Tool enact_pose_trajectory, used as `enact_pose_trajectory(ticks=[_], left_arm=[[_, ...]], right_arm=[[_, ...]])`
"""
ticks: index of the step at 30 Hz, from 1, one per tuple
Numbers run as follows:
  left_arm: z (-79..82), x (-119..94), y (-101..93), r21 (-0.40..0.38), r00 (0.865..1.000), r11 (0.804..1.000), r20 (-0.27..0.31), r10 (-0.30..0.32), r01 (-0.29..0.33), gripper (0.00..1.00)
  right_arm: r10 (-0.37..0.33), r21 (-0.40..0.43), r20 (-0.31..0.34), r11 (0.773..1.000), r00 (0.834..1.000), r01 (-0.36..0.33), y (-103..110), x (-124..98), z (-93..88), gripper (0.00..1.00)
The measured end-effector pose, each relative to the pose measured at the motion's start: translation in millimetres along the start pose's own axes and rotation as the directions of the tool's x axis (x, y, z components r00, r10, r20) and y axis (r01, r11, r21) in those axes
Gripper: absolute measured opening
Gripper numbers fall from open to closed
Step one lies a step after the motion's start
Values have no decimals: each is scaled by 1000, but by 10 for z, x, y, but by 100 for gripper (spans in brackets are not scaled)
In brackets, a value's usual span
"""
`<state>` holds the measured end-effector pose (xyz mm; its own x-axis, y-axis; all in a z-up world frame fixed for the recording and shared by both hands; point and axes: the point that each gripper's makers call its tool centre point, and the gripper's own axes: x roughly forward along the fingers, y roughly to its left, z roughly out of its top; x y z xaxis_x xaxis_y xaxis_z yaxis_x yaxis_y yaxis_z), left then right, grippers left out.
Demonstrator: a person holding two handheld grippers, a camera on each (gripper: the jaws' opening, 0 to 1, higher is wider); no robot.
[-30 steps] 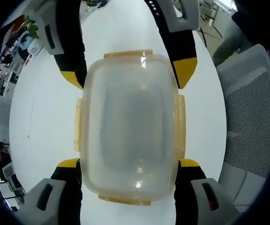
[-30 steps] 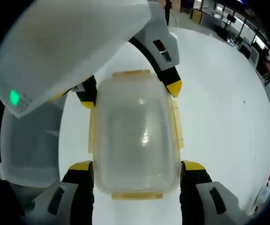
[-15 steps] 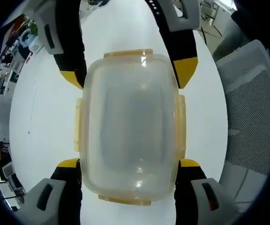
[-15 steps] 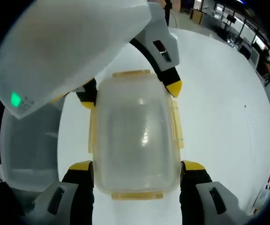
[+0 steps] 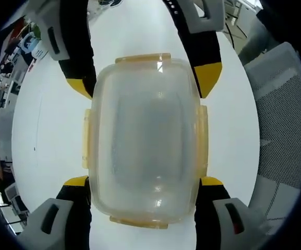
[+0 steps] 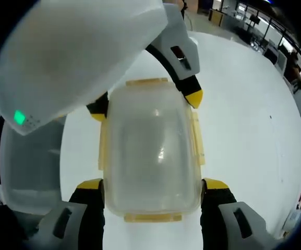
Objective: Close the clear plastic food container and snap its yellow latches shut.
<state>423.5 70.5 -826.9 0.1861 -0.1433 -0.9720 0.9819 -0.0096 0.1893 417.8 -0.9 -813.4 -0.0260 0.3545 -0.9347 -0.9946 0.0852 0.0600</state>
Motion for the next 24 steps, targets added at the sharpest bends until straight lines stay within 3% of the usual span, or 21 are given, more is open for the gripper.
enact_pose_trajectory(ticks=[14, 20, 24], left_arm=[[-11, 68, 273, 21, 1000, 1000, -7, 20, -20, 83], [-28, 91, 394, 36, 999, 999, -35, 18, -17, 84], [-33, 92, 458, 17, 1000, 1000, -17, 14, -14, 84]], right_arm=[[-10, 19, 31, 1000, 999, 10, -248, -17, 35, 76], [-11, 23, 14, 1000, 1000, 11, -353, -13, 65, 76], [-13, 15, 6, 1000, 1000, 13, -416, -17, 67, 76]])
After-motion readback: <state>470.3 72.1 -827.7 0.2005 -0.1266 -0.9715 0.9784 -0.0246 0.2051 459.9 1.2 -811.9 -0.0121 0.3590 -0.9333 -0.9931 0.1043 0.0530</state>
